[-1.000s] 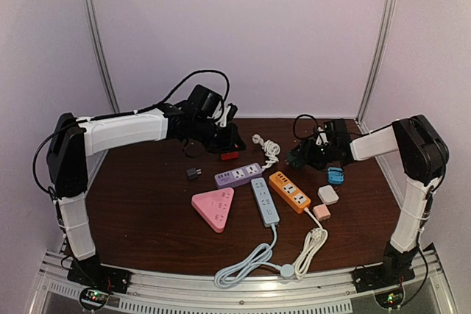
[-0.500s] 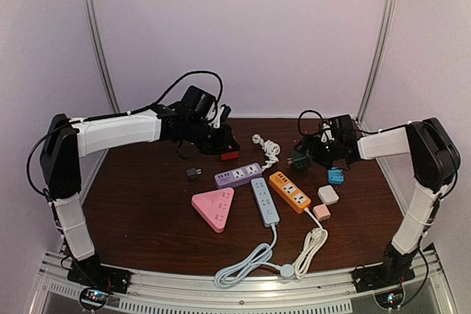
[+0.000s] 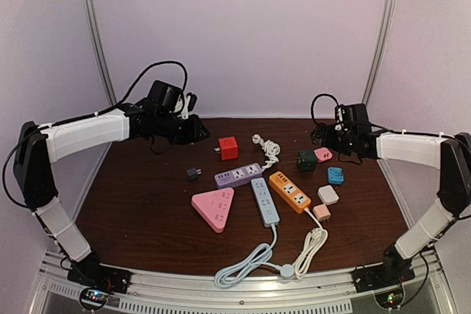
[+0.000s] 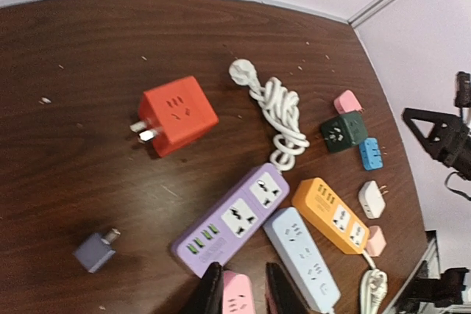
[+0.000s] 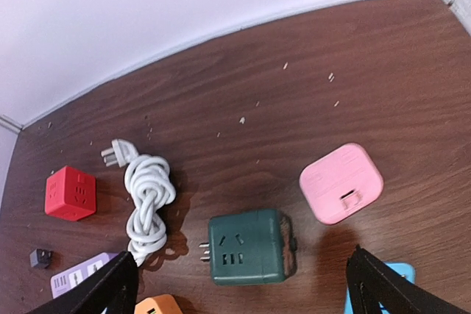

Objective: Pull the plug off the socket

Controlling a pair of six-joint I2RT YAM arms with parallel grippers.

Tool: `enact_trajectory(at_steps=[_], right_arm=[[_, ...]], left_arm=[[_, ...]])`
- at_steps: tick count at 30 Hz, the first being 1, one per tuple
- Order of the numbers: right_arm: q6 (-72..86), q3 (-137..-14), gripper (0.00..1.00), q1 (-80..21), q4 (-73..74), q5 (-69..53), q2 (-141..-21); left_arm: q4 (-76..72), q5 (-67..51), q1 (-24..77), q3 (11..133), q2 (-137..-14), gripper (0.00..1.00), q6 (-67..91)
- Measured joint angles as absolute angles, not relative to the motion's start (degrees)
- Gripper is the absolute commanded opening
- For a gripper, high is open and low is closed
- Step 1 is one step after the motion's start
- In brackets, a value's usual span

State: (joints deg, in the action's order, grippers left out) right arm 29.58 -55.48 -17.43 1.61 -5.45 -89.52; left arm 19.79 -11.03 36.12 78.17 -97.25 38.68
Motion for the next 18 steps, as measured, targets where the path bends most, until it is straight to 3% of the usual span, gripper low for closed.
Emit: enact_trajectory(at_steps=[1, 2, 3, 4, 10, 18], right_arm=[[29.06, -55.11, 1.0, -17.61, 1.65, -3.57, -88.03], [28.53, -54.35, 1.0, -17.69, 1.54, -1.15, -85.93], [28.08, -53.45, 1.0, -17.76, 1.23, 0.8, -84.03], [27.24, -52.05, 1.0, -17.78, 0.89, 3.64, -81.56], [20.64, -44.16, 1.0, -17.78, -5.39, 14.13, -73.56], [11.73, -37.3, 1.0, -17.08, -11.88, 16.8, -69.06]], left_arm=[[19.86, -9.8, 35.14, 77.25, -95.9, 0.39, 37.87], [19.9, -8.47, 34.06, 76.49, -94.54, 0.61, 36.91], [19.88, -7.01, 33.04, 75.88, -93.27, 0.89, 35.83], [19.68, -5.39, 31.97, 75.16, -91.96, 0.97, 34.85], [18.7, 3.68, 25.74, 68.29, -84.05, 0.98, 31.05], [16.56, 17.78, 19.94, 58.28, -77.65, 0.98, 28.29]])
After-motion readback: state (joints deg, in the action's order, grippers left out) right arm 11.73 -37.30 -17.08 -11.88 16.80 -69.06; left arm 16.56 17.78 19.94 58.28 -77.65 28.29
